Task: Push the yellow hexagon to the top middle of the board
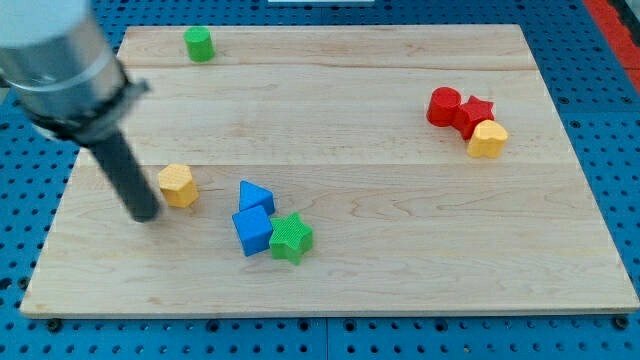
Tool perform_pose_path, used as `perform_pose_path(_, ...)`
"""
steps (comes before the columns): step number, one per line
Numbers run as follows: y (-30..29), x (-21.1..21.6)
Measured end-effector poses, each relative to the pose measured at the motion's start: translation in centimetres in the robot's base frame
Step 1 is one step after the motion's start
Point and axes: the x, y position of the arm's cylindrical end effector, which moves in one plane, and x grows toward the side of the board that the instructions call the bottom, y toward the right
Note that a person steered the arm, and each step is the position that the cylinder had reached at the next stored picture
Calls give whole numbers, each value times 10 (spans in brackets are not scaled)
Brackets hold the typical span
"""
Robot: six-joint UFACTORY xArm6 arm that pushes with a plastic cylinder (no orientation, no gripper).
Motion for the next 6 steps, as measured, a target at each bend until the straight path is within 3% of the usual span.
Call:
perform_pose_path(1, 38, -51)
perform_pose_path(2, 32, -98)
perform_pose_path(3, 12, -63)
perform_pose_path(4, -57, -61)
perform_pose_path(6, 76, -118)
